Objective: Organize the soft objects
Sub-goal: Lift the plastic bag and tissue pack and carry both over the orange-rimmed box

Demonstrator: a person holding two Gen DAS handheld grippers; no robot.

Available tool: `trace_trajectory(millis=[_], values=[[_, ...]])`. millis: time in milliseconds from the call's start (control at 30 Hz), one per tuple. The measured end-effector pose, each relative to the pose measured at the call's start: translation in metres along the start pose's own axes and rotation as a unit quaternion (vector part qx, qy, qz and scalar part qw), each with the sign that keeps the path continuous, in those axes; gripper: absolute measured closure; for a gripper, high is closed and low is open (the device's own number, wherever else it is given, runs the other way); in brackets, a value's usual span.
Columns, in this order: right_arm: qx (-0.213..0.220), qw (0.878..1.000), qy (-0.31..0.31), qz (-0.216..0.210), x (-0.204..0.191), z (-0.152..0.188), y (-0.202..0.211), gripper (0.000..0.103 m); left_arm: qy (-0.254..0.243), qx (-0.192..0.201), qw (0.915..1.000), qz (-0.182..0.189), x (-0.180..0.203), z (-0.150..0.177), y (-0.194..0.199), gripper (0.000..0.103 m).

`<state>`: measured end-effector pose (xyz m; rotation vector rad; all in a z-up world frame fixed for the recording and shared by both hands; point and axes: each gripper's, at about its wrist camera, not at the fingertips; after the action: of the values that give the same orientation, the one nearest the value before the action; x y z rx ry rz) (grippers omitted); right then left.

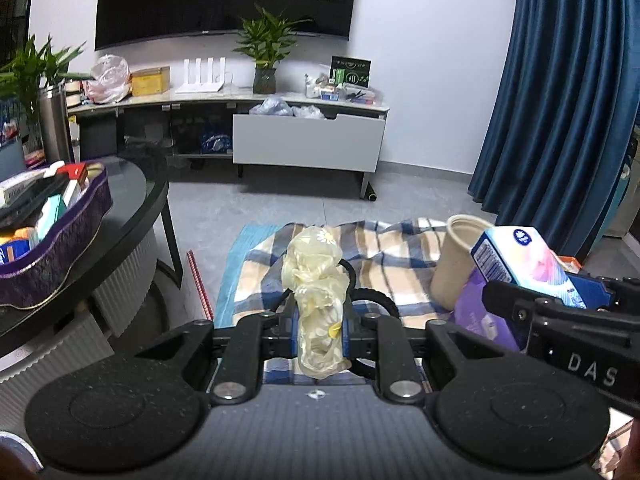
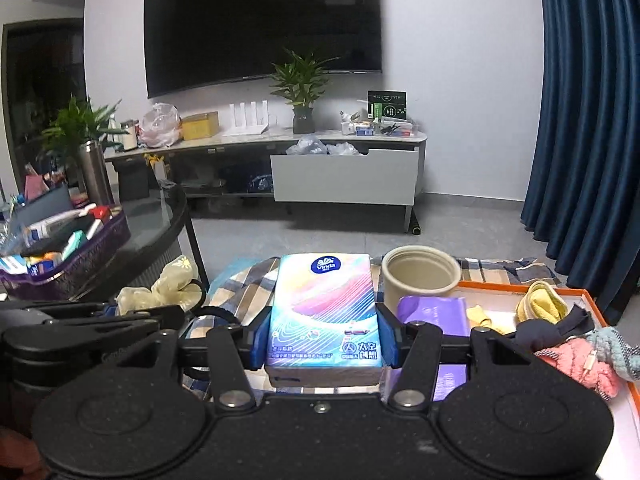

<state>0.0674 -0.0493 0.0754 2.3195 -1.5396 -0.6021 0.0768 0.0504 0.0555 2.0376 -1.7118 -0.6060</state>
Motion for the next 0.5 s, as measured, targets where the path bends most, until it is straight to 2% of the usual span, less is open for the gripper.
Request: trace_trajectory(millis=[300, 500], values=[[0.010, 0.999, 0.013, -0.032, 0.019, -0.008, 0.029, 0.040, 0.009, 0.003, 0.9999, -0.012, 0.027, 0.000, 0.020, 0.083], [0.016, 0.999, 0.014, -0.033, 0.033, -0.009, 0.045, 0.040, 0.006, 0.001, 0.9999, -0.011, 0.042, -0.004, 0.024, 0.083]])
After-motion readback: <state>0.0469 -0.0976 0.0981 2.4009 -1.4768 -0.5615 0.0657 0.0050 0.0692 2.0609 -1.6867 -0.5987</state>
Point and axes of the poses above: each gripper's, at about its wrist camera, not at the fingertips, and y roughly against the way its jaws point, x to its right, z to its underside, and after that the axes turned 15 degrees about -z, right-handed
